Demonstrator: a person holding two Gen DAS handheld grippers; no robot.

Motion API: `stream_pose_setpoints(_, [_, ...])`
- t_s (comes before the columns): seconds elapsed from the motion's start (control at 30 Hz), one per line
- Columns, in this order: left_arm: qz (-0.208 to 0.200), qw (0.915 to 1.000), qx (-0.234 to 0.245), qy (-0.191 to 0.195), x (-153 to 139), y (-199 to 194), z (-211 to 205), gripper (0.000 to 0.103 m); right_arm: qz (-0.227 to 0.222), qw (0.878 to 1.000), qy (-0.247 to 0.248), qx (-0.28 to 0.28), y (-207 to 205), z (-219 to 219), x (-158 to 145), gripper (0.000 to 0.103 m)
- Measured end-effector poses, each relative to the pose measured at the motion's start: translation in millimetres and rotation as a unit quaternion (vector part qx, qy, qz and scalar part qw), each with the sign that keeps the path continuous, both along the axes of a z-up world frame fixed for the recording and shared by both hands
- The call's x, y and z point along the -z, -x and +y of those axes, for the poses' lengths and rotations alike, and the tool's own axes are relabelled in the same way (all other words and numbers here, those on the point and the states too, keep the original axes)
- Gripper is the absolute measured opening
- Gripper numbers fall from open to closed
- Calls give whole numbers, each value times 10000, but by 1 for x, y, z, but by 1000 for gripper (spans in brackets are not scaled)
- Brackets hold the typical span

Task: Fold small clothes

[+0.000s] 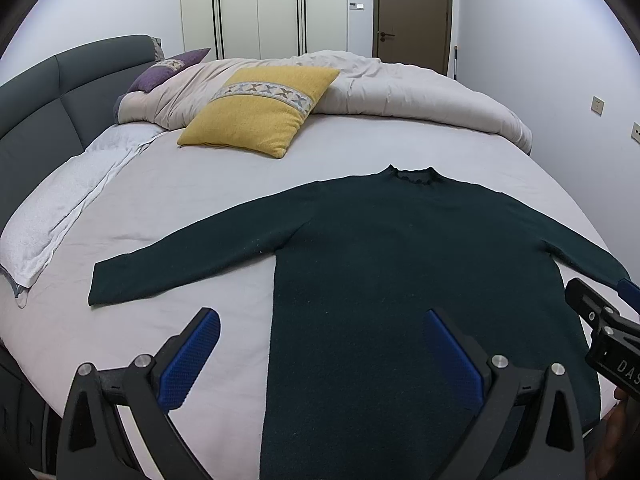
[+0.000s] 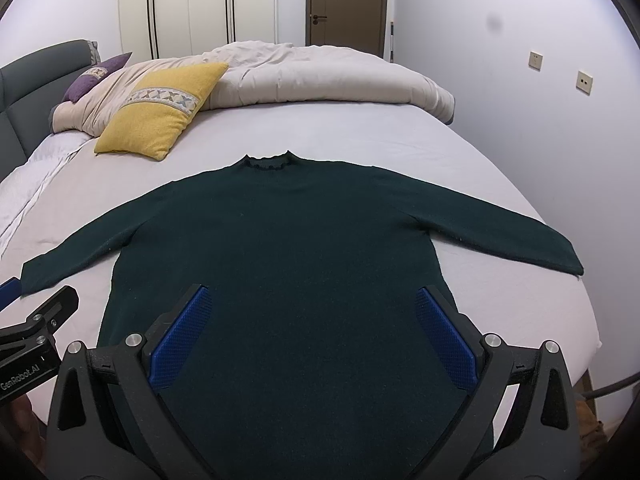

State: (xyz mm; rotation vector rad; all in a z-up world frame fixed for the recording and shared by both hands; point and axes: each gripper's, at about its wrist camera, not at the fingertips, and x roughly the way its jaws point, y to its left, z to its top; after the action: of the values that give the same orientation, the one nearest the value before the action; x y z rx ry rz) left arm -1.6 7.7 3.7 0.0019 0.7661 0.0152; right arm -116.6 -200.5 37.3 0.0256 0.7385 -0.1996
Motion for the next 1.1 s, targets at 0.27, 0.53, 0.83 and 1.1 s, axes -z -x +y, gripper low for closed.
stream_pose_setpoints(0.27, [4, 10000, 4, 1, 0, -1, 0, 103, -1, 10000, 11, -1, 0, 2, 0, 103])
stream_pose_setpoints(0.53, [8, 10000, -16, 7, 4, 1, 3, 103, -2, 10000, 30, -8, 0, 2, 0, 103])
stream_pose_setpoints(0.83, [9, 10000, -15, 9, 4, 2, 4, 103, 9, 10000, 41, -20, 0, 2, 0, 103])
stream_pose_setpoints(1.1, [8, 10000, -19, 12, 5, 2, 5, 103, 12, 10000, 49, -28, 0, 2, 1, 103])
